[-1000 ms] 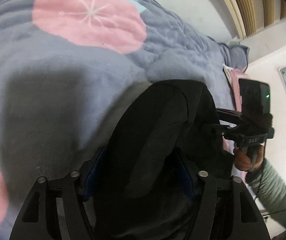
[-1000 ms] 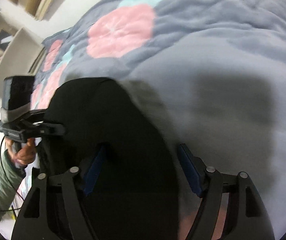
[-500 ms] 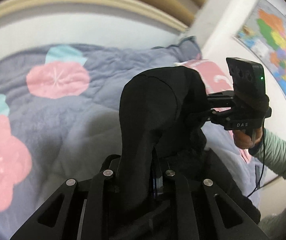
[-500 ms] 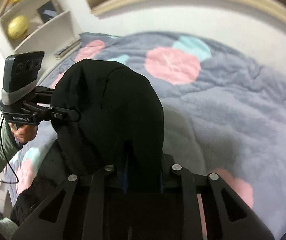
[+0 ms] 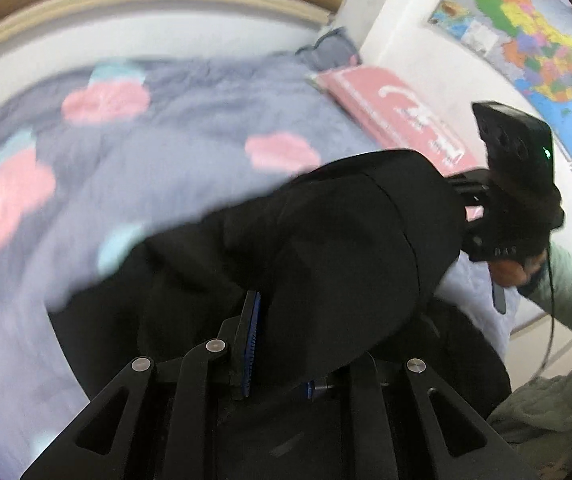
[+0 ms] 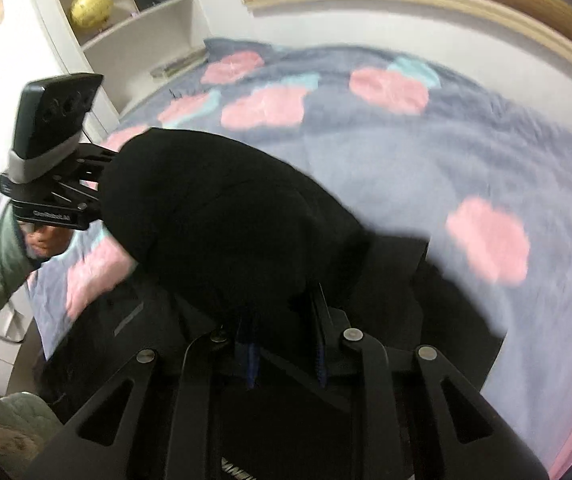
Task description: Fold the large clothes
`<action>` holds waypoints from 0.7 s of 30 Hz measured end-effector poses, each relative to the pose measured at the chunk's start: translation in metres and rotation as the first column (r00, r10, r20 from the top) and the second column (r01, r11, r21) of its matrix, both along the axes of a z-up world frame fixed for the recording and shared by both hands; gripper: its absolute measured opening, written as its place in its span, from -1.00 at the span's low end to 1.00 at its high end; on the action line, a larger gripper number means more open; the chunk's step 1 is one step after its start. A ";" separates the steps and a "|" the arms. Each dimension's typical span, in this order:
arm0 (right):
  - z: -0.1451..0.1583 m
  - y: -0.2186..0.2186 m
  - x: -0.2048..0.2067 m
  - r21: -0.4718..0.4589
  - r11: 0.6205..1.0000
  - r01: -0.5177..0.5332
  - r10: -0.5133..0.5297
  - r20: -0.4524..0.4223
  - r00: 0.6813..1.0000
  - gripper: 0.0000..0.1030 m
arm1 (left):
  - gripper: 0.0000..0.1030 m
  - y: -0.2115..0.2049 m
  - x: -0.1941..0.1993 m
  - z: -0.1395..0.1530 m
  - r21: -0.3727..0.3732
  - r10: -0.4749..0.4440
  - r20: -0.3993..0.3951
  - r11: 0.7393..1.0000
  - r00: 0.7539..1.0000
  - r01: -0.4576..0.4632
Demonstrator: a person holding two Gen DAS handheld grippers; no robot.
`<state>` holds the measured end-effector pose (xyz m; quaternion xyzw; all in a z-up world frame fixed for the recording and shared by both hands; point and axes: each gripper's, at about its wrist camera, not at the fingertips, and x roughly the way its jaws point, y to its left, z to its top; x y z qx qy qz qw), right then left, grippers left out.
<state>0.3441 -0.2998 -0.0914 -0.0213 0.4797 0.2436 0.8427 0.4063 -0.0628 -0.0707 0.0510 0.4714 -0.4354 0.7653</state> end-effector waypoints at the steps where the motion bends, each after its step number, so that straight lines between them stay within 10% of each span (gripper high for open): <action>1: -0.016 0.004 -0.007 -0.010 1.000 0.011 -0.012 -0.027 1.000 -0.51 | -0.65 0.003 -0.006 -0.014 0.004 0.021 -0.032 1.000 0.999 -0.021; 7: -0.074 0.010 -0.030 -0.039 0.998 0.055 -0.061 -0.154 0.986 -0.46 | -0.65 0.015 -0.030 -0.077 0.048 0.164 -0.149 0.986 0.975 -0.159; 21: 0.057 -0.026 -0.039 0.141 0.972 0.188 -0.185 -0.037 0.982 0.28 | -0.21 0.077 -0.062 0.036 -0.119 0.236 -0.020 0.964 0.972 -0.236</action>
